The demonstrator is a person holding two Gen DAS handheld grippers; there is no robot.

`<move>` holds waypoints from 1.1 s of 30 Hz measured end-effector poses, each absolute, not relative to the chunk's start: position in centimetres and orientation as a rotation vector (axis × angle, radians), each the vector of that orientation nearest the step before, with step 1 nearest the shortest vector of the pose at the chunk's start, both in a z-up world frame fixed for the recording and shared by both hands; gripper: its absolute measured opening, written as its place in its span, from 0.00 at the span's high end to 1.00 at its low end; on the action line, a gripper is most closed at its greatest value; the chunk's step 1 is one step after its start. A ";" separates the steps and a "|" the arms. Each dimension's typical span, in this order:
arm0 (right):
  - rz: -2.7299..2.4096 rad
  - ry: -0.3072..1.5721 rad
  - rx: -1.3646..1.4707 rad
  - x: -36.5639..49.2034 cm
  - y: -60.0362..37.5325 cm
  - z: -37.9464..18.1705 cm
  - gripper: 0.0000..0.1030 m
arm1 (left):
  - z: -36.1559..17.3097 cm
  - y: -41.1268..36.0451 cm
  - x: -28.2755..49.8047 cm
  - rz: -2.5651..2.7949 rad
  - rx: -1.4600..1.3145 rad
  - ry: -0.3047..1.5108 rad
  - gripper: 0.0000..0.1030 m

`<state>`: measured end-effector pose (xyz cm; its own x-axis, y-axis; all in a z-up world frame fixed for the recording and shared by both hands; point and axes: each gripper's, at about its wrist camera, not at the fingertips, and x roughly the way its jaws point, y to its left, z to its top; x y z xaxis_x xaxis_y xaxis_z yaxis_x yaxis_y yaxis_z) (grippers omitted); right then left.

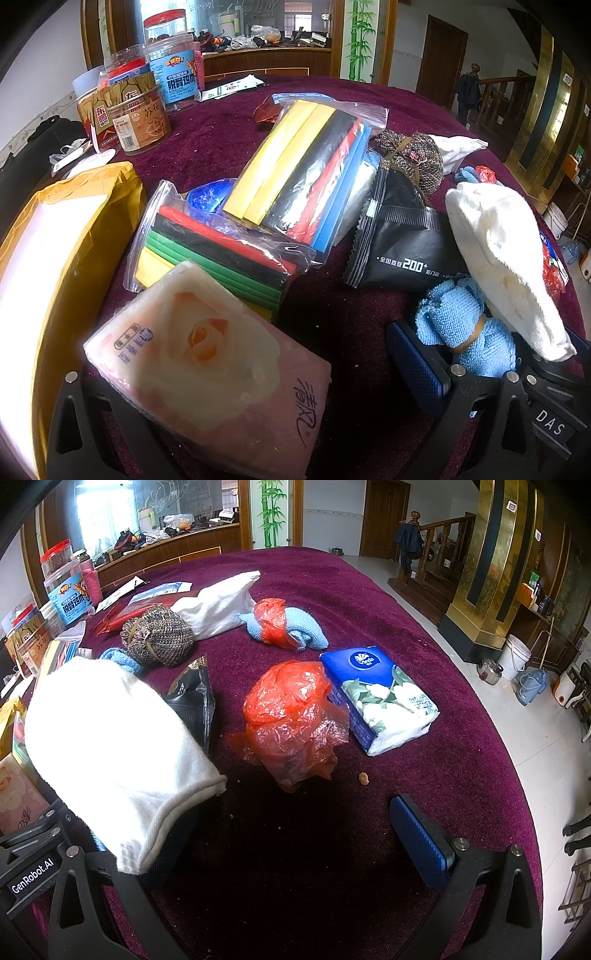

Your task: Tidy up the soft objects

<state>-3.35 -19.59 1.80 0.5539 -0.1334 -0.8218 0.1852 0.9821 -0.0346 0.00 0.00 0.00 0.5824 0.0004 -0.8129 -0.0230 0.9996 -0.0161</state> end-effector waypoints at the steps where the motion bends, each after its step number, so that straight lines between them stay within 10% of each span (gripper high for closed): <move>1: -0.189 0.966 0.058 -3.3 -19.6 1.8 0.00 | 0.0 0.0 0.0 0.014 -0.026 0.949 0.01; 33: -0.168 1.073 0.052 -3.5 -18.9 1.7 0.00 | 0.1 0.4 -2.5 -0.102 0.044 0.967 0.01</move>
<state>-3.49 -18.90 1.69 0.4657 -0.1111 -0.8779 0.1619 0.9860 -0.0389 -2.46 0.43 0.10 0.5632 -0.0676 -0.8235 0.1065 0.9943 -0.0087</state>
